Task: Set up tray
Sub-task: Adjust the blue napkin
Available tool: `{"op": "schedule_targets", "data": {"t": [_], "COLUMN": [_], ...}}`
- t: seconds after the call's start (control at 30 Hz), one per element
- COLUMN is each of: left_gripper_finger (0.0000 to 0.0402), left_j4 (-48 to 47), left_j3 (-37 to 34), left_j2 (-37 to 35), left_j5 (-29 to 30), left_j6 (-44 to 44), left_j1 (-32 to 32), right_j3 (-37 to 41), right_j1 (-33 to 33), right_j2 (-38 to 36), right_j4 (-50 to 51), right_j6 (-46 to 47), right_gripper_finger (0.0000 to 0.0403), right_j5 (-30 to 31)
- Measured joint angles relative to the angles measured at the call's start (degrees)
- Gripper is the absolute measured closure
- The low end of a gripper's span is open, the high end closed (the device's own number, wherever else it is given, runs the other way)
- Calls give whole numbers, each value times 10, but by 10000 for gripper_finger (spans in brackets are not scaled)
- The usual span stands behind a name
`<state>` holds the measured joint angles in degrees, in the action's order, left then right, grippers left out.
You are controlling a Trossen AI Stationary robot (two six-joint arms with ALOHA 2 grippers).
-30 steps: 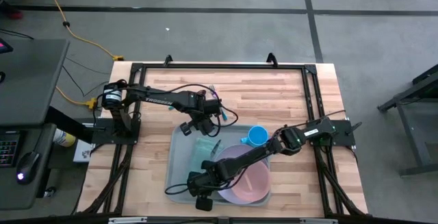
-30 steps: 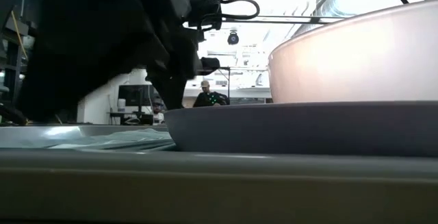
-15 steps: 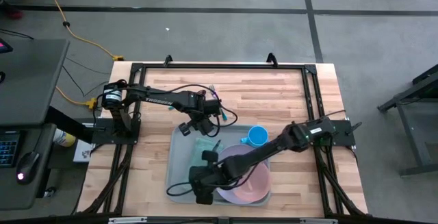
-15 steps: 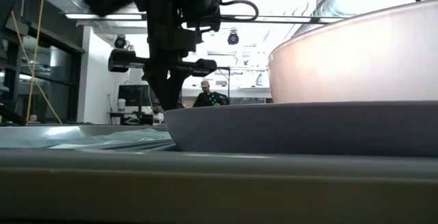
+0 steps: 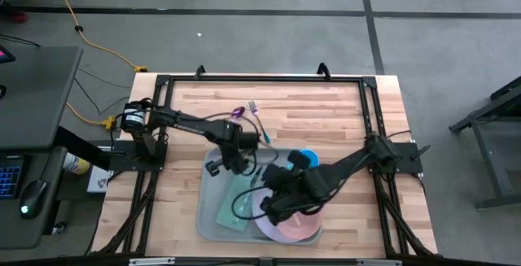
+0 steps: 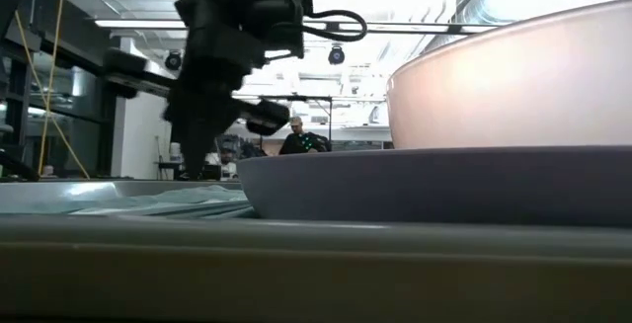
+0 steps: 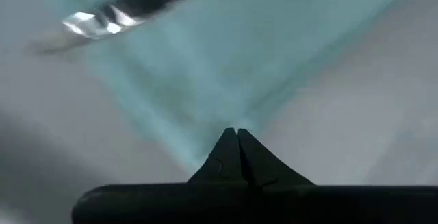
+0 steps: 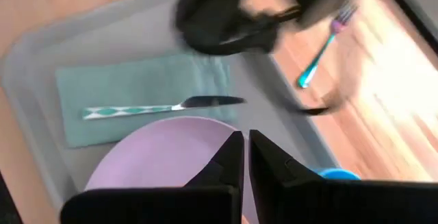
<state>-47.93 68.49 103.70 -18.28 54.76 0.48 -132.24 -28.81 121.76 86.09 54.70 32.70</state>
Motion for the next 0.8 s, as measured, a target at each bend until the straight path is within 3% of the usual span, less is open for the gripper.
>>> {"op": "schedule_targets", "data": {"t": [0.23,0.37,0.5,0.8], "left_gripper_finger": [379,392,370,387], "left_j4": [44,111,137,127], "left_j3": [-8,-8,-8,-8], "left_j2": [0,0,0,3], "left_j5": [16,64,133,130], "left_j6": [-29,-41,-40,-25], "left_j1": [-65,-90,-95,-79], "right_j3": [0,0,0,0], "right_j1": [-24,-29,-32,-38], "right_j2": [-21,-21,-21,-21], "right_j4": [33,31,28,17], "right_j6": [49,65,69,70], "right_gripper_finger": [403,403,403,403], "right_j5": [19,23,27,28]}}
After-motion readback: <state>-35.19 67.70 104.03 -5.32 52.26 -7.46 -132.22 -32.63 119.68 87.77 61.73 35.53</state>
